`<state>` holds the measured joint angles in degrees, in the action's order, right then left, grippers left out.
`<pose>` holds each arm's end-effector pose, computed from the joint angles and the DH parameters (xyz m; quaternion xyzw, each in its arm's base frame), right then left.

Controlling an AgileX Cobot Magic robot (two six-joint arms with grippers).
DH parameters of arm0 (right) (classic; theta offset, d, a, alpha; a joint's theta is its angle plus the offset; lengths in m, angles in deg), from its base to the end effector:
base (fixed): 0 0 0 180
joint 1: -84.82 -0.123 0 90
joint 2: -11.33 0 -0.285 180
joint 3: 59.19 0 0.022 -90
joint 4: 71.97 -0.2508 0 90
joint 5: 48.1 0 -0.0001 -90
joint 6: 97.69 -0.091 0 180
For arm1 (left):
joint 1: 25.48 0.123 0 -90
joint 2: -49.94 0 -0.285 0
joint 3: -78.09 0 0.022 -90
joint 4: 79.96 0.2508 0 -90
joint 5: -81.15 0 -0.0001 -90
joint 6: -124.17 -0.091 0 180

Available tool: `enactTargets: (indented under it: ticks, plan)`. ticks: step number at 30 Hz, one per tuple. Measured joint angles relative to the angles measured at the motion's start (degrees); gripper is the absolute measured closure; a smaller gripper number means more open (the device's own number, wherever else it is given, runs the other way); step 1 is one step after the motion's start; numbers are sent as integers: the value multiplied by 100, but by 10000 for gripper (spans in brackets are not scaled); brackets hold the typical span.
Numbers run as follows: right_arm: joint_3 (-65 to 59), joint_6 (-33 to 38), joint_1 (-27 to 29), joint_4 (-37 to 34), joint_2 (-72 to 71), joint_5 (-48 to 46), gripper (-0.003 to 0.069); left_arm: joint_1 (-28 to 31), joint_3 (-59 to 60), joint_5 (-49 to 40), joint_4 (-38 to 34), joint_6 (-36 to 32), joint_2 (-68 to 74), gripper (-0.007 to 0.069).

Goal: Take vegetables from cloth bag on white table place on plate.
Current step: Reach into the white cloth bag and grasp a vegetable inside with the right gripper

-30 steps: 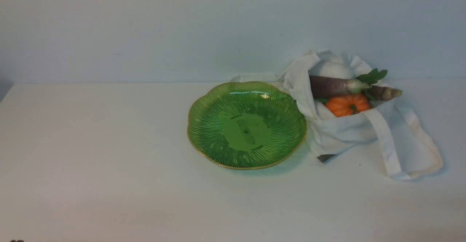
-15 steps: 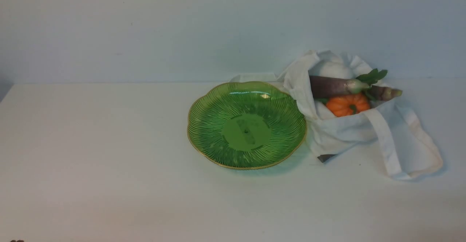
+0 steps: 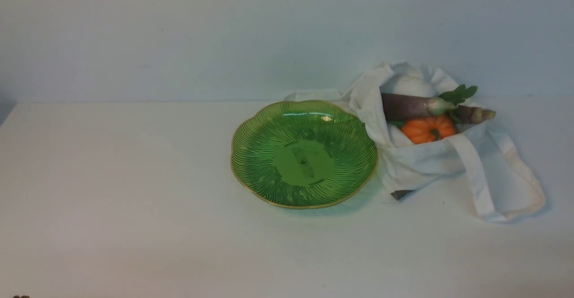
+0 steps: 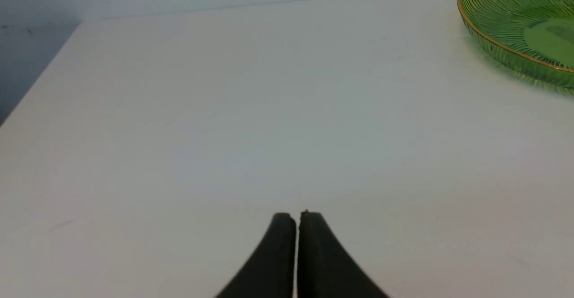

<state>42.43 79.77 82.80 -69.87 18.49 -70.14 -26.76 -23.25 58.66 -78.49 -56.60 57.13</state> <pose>0.0523 0.0006 0.1724 -0.0060 0.8068 0.0079 0.5908 0.0521 -0.0003 0.1700 0.0212 0.8104 0.0083 0.5854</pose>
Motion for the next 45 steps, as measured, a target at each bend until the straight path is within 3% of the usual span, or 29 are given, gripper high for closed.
enactTargets:
  ticks: [3, 5, 7, 9, 13, 19, 28, 32, 38, 45]
  plan:
    - [-7, -388, 0, -563, 0, 63, 673, 0, 0, 0, 0, 0, 0, 629]
    - [-47, -1132, 0, -1913, 0, 267, 673, 0, 0, 0, 0, 0, 0, 629]
    - [-47, -1402, 0, -2362, 0, 326, 673, 0, 0, 0, 0, 0, 0, 629]
    - [-47, -1727, 0, -3312, 0, 426, 673, 0, 0, 0, 0, 0, 0, 629]
    - [-47, -1834, 0, -3972, 0, 540, 673, 0, 0, 0, 0, 0, 0, 629]
    - [-24, -1659, 0, -4133, 0, 908, 673, 0, 0, 0, 0, 0, 0, 629]
    - [2120, 672, 0, -3805, 294, 1008, 673, 0, 0, 0, 0, 0, 0, 629]
    - [3344, 1533, 0, -3758, 1316, -91, 673, 0, 0, 0, 0, 0, 0, 629]
    - [4411, 1818, 0, -3688, 3291, -1744, 673, 0, 0, 0, 0, 0, 0, 629]
    - [5294, 2276, 0, -3651, 5735, -2344, 673, 0, 0, 0, 0, 0, 0, 629]
